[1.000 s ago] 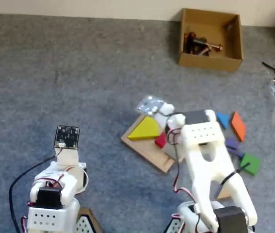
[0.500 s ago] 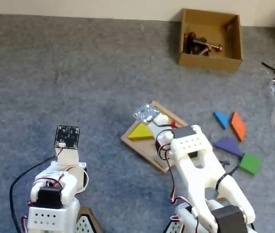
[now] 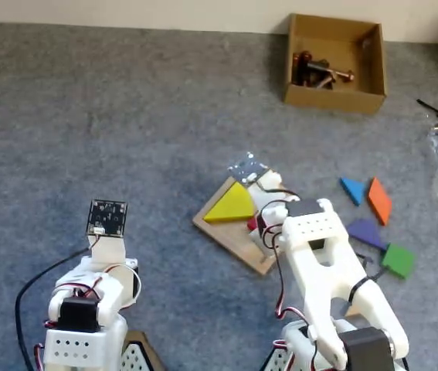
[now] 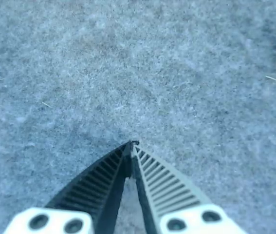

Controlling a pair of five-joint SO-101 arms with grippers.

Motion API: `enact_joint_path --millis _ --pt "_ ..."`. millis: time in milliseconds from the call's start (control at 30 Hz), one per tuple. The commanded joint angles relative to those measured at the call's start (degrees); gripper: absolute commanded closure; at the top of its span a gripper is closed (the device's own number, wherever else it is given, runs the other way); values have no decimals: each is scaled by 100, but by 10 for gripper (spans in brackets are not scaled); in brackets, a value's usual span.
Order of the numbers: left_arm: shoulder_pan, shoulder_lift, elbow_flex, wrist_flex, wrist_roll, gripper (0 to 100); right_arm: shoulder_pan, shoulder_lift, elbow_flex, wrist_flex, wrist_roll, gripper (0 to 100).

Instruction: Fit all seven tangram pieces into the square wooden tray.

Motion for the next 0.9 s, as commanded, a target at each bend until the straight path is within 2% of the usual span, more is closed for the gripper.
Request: enact_joint_path --millis 0,867 --pt "84 -40 110 -9 44 995 84 -207 -13 -92 -26 989" --pt "84 -40 110 -9 44 995 295 -242 -31 -374 185 989"
